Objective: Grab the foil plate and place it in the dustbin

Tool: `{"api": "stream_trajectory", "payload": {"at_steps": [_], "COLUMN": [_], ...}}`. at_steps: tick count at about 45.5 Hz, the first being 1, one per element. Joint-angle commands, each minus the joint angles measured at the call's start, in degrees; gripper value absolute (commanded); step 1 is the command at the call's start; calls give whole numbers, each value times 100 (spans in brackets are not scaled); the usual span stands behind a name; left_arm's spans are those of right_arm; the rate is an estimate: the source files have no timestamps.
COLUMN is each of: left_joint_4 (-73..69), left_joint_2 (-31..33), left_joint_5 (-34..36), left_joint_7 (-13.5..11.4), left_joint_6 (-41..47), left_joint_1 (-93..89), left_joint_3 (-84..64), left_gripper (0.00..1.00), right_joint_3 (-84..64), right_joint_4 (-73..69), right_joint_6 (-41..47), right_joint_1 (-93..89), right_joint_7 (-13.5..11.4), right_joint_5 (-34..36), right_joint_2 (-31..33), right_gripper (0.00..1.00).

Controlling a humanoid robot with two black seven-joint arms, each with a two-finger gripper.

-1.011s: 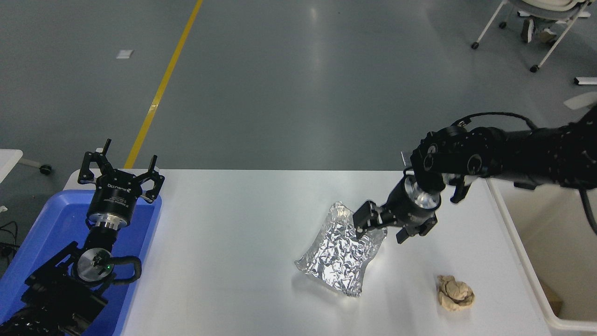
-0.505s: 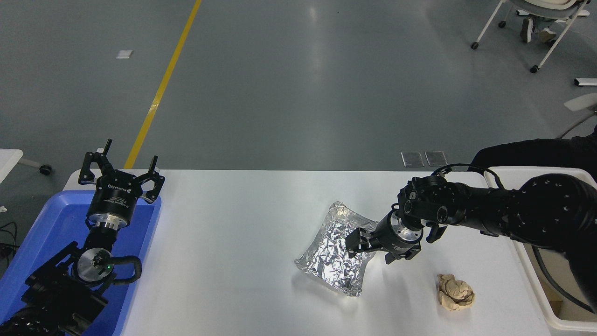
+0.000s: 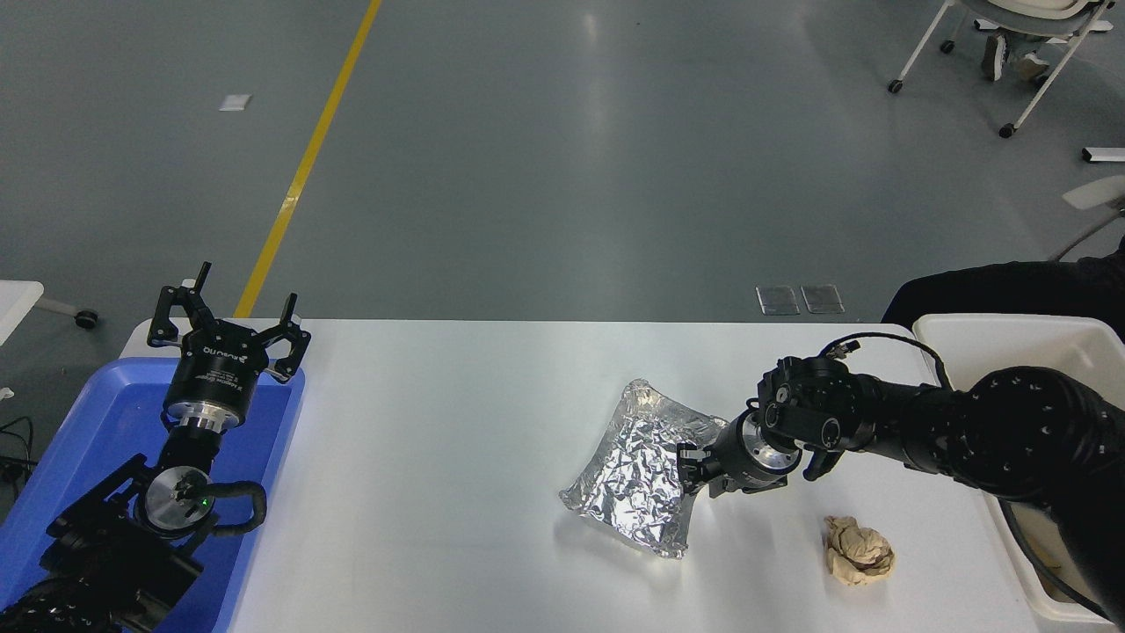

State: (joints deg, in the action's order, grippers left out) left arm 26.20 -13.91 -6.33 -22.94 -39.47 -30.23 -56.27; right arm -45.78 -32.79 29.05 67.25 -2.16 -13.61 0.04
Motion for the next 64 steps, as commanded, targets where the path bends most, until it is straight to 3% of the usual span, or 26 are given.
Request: {"api": "stream_trajectory", "payload": {"at_steps": [1, 28, 40, 55, 64], "left_joint_4": [-1, -1, -1, 8, -1], "left_joint_2": [3, -6, 3, 3, -6], "left_joint_5": [0, 0, 0, 0, 0], "left_joint_7": [0, 0, 9, 9, 0], "left_joint_6": [1, 1, 1, 1, 1], "left_joint_1": [0, 9, 0, 0, 9], "left_joint_3": [11, 2, 2, 2, 2], "left_gripper": [100, 100, 100, 100, 100], "right_joint_3": [-71, -1617, -2154, -2330, -2690], "right_joint_4": [-394, -4358, -5009, -5115, -4975], "right_joint_6": [189, 1129, 1332, 1437, 1385], "right_joint_1": [639, 5982, 7258, 7513, 7364], "right_joint_7": [23, 32, 32, 23, 32], "right_joint_5": [16, 386, 386, 377, -114], "right_joint_2": [-4, 1929, 1921, 1912, 2236], "right_gripper": [0, 0, 0, 0, 0]}}
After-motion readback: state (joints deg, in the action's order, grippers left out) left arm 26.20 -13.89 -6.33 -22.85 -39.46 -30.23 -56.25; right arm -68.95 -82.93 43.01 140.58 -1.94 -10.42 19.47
